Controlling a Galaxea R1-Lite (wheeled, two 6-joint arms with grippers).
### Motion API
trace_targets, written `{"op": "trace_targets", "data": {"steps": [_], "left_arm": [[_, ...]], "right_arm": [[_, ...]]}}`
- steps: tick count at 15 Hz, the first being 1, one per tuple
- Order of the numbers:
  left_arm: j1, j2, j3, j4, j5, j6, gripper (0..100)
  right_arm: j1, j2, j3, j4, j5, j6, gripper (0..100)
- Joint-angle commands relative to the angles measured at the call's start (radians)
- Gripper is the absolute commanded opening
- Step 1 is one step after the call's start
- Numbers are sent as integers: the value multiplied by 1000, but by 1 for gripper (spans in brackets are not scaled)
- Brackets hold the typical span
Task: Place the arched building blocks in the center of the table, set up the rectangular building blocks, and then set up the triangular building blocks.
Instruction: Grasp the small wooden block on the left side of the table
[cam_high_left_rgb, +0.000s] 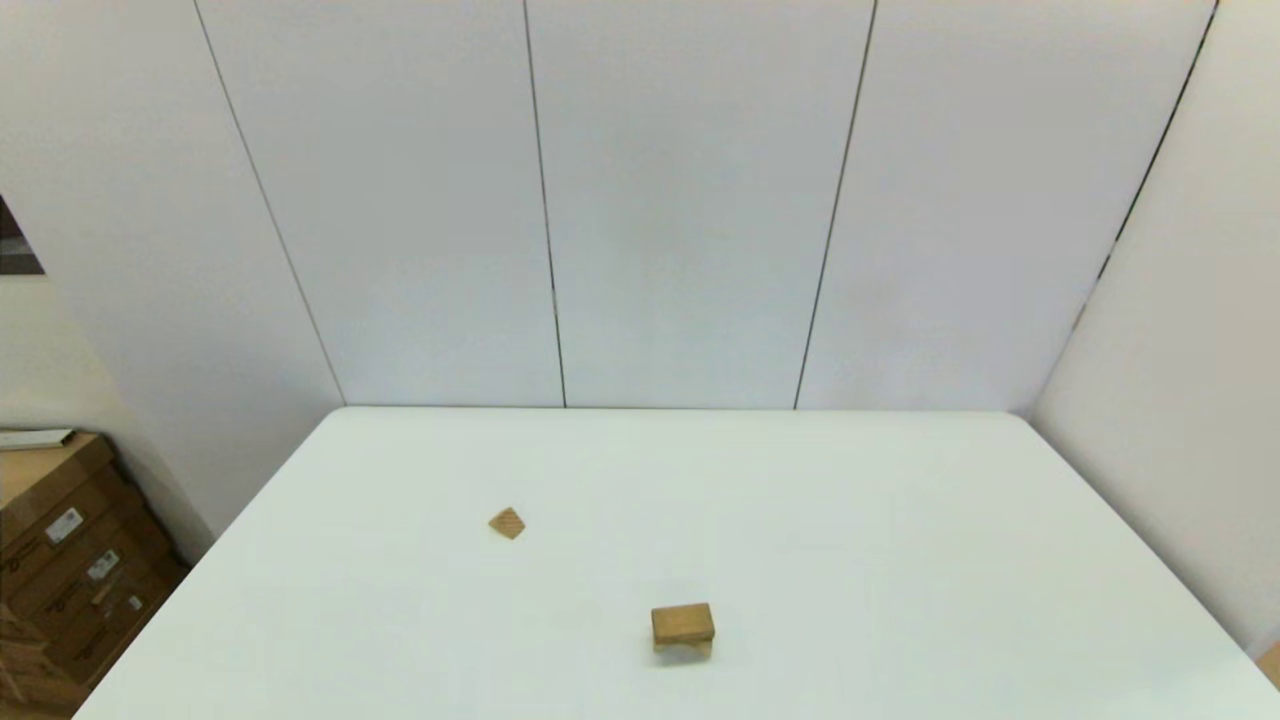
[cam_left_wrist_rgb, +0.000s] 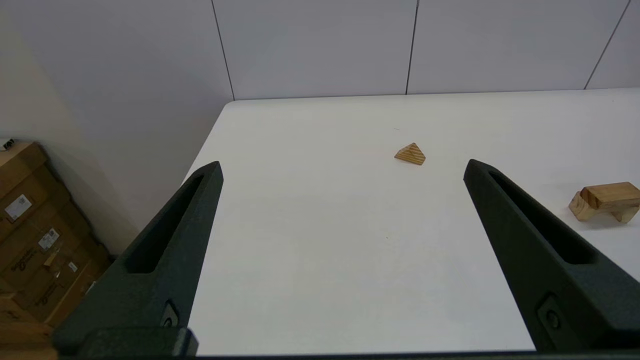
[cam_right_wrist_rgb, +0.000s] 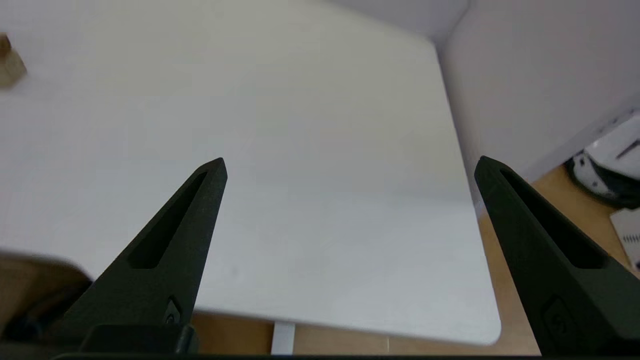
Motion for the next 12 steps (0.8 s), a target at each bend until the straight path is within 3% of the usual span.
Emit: {"op": "trace_targets", "data": {"steps": [1,3,7,12], "left_arm": [[0,1,3,0,-2,0,100],[0,1,2,0,0,0,100],[0,1,3,0,0,0,100],[0,1,2,0,0,0,100]], "right_arm": [[10,-134,33,-43,53,56,100],[12,-187,36,-43,91,85,100],[13,-185,57,-43,85,188,100],[13,-185,59,-48,74,246,100]]}}
